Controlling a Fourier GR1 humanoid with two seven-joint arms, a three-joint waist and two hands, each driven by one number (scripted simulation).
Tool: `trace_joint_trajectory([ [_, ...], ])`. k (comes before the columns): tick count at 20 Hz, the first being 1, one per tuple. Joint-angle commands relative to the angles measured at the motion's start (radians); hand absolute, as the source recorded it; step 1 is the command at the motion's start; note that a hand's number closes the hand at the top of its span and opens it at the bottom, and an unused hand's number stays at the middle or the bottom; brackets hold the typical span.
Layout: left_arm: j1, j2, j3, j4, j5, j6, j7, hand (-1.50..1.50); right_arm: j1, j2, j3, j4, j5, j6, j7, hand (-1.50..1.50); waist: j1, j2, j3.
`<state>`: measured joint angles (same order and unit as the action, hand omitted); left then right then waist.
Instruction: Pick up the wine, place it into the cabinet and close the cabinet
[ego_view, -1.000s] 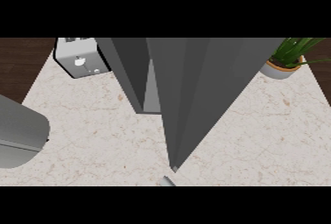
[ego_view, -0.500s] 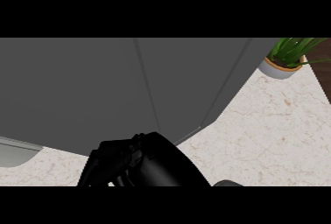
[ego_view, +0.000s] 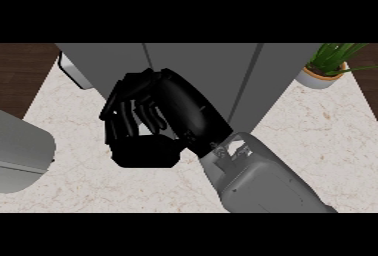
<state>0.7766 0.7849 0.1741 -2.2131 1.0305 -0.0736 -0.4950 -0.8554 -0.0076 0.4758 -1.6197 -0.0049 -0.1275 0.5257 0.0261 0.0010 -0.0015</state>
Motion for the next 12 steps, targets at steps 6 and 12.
trace_joint_trajectory([
  [6, -0.101, -0.059, -0.092, 0.028, -0.077, 0.002, 0.084, -1.50, -0.077, -0.009, -0.160, 0.307, 0.011, 0.073, -0.219, 1.50, -0.012, 0.004, 0.001],
  [12, -0.208, -0.072, -0.166, -0.053, -0.105, 0.173, 0.166, -1.50, -0.125, -0.078, -0.235, 0.387, -0.010, 0.137, -0.273, 1.50, -0.017, 0.008, 0.002],
])
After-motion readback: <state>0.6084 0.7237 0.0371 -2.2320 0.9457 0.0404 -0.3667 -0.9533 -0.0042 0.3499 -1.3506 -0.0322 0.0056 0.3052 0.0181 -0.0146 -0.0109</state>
